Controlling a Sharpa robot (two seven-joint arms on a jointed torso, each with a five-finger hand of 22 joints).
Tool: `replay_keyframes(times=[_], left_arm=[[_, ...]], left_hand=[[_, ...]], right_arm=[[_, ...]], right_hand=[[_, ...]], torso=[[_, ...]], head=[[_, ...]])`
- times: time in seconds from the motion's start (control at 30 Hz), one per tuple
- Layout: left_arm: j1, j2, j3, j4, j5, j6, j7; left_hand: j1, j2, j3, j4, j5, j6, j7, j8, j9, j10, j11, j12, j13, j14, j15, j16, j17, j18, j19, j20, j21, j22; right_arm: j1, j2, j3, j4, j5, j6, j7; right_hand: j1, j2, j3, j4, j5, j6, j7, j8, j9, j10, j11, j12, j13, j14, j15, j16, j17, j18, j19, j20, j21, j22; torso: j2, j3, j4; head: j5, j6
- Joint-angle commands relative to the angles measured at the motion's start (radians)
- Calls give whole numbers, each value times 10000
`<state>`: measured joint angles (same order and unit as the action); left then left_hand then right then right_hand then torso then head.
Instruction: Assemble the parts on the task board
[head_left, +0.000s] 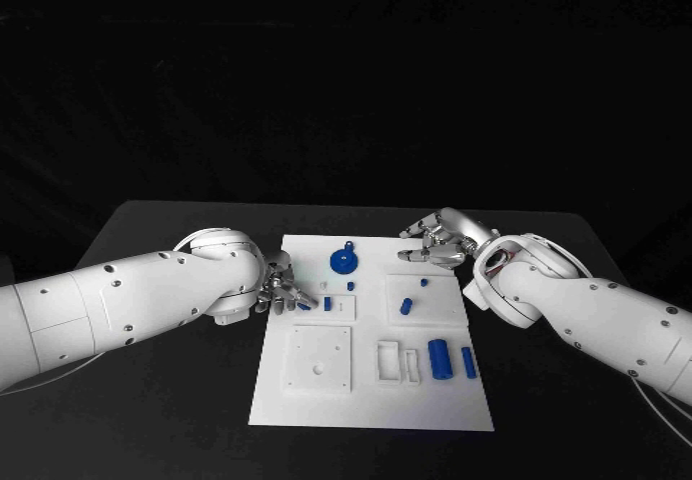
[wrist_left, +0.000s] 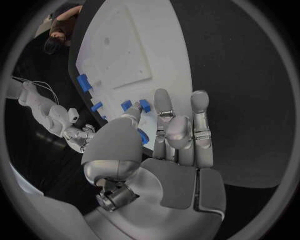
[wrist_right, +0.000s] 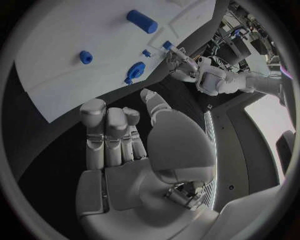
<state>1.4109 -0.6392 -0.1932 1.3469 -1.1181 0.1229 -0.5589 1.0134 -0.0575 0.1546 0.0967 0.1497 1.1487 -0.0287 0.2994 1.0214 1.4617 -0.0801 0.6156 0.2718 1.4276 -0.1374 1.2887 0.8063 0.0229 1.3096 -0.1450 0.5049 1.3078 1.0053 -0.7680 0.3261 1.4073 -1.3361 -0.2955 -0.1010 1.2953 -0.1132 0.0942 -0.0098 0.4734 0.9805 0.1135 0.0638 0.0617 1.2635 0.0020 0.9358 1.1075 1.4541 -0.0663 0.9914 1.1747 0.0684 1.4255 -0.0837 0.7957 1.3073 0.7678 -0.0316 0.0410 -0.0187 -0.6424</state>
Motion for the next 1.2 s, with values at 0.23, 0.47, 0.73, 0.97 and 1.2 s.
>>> replay_keyframes(times=[0.23, 0.47, 0.73, 0.97, 1.2], left_arm=[[-73, 40, -45, 0, 34, 15, -114], [-72, 28, 9, 45, 171, -5, -119], [-67, 20, 105, 85, 261, 25, -137], [-64, 23, 129, 110, 378, 95, -147], [-63, 39, 135, 129, 465, 97, -146]], left_hand=[[177, 296, -97, -351, 28, -8, -42, -14, -20, 536, -27, 49, -14, 64, 22, -41, 8, 103, 76, -10, 6, 177], [518, 687, -106, -1035, 949, -81, -60, -86, -99, 535, -35, 39, -23, 62, 19, -52, -2, 104, 70, -6, -1, 177], [599, 800, -18, -1373, 1245, -101, -61, -117, -164, 536, -36, 33, -28, 66, 26, -53, -1, 122, 66, 10, -7, 179], [566, 840, 41, -1550, 1310, -117, -55, -140, -218, 537, -34, 30, -31, 67, 30, -54, 0, 130, 63, 18, -9, 179], [673, 912, 143, -1677, 1352, -121, -47, -160, -259, 537, -31, 31, -31, 66, 35, -53, -1, 133, 58, 25, -8, 179]], right_arm=[[-13, 14, 5, -2, -34, 59, 55], [-20, 27, 5, -14, -34, 63, 53], [-31, 37, 5, -22, -34, 66, 53], [-36, 40, 5, -26, -34, 66, 53], [-40, 40, 5, -25, -34, 68, 55]], right_hand=[[-118, 2, 32, -13, 4, -35, 19, -34, -7, -63, -11, -43, -9, 5, -3, -24, -10, 38, 66, -6, -45, 975], [-118, 2, 32, -13, 4, -35, 19, -34, -7, -63, -11, -43, -9, 5, -3, -24, -10, 38, 66, -6, -45, 975], [-118, 2, 32, -13, 4, -35, 19, -34, -7, -63, -11, -43, -9, 5, -3, -24, -10, 38, 66, -6, -45, 975], [-118, 2, 32, -13, 4, -35, 19, -34, -7, -63, -11, -43, -9, 5, -3, -24, -10, 38, 66, -6, -45, 975], [-118, 2, 32, -13, 4, -35, 19, -34, -7, -63, -11, -43, -9, 5, -3, -24, -10, 38, 66, -6, -45, 975]], torso=[[-1, -1, -3], [2, 2, 8], [-1, -1, 7], [-1, 4, -2], [2, 3, -3]], head=[[-4, 6], [0, 10], [14, 17], [16, 17], [5, 19]])
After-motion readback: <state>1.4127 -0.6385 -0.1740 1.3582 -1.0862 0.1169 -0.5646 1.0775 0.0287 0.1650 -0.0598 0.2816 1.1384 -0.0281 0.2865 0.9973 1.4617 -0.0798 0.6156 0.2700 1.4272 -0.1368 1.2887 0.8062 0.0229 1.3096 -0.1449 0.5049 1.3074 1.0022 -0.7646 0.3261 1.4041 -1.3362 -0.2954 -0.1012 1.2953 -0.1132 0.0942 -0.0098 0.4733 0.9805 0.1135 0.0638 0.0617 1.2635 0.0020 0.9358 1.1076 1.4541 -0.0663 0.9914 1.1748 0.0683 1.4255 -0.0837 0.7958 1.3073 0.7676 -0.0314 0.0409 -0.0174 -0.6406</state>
